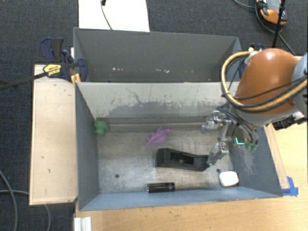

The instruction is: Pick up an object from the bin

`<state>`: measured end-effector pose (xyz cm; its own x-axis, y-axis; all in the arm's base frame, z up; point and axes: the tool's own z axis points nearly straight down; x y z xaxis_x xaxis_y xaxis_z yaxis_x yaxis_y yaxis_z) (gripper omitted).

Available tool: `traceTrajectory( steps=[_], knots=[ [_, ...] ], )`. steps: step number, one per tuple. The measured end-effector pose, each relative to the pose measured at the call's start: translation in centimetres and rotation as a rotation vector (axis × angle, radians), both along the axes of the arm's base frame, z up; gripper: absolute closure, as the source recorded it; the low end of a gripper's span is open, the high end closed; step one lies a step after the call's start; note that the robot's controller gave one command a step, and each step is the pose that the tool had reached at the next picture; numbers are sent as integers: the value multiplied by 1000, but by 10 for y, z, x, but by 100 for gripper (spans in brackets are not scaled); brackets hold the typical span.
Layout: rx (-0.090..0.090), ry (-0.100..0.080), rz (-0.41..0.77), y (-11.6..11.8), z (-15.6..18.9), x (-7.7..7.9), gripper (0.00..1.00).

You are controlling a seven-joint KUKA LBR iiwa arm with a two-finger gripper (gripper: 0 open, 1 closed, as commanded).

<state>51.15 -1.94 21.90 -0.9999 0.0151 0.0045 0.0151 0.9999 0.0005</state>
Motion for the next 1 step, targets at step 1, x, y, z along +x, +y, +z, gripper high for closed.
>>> traceTrajectory(
  steps=[1],
  knots=[
    [0,-8,1,0,4,2,0]
  ],
)
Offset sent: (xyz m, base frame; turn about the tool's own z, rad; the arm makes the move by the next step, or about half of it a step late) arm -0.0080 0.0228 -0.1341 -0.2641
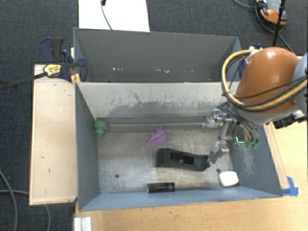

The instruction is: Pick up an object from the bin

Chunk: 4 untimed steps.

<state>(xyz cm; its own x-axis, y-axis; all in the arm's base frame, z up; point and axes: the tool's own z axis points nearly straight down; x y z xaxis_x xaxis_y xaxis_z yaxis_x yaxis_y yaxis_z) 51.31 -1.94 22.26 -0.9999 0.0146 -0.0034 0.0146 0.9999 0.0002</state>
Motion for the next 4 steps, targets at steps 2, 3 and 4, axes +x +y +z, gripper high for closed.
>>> traceTrajectory(
  steps=[2,3,4],
  knots=[
    [-5,5,262,20,-126,-6,100],
    [1,6,449,22,-134,-9,0],
    [1,1,351,22,-131,-9,100]
  ],
)
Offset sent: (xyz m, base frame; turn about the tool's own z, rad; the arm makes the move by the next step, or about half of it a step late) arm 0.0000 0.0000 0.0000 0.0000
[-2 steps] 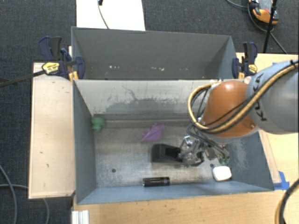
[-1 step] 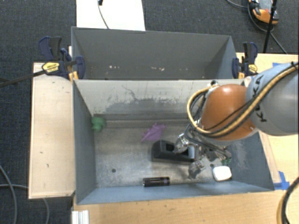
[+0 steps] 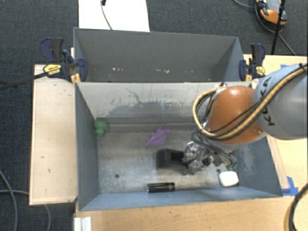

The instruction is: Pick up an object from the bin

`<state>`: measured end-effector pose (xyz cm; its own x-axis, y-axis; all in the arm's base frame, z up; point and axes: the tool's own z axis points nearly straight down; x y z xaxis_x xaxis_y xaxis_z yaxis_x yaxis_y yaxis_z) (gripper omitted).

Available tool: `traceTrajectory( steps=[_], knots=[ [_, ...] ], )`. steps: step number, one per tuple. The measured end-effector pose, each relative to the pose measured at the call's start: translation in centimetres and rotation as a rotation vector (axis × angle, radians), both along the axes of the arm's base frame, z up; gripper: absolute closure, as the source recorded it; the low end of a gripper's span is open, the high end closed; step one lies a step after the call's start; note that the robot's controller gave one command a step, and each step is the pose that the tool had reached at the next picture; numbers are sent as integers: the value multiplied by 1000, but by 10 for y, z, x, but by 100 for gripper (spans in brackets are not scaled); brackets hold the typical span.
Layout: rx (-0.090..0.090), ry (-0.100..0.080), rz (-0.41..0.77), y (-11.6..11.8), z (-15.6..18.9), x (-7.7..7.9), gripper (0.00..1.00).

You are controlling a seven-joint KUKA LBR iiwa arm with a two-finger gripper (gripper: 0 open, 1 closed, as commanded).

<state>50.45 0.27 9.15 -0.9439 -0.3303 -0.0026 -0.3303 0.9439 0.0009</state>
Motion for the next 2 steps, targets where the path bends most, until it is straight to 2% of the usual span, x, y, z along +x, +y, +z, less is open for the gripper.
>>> traceTrajectory(
  steps=[1,2],
  knots=[
    [0,0,0,0,0,0,100],
    [-1,-3,19,9,173,9,100]
  ],
)
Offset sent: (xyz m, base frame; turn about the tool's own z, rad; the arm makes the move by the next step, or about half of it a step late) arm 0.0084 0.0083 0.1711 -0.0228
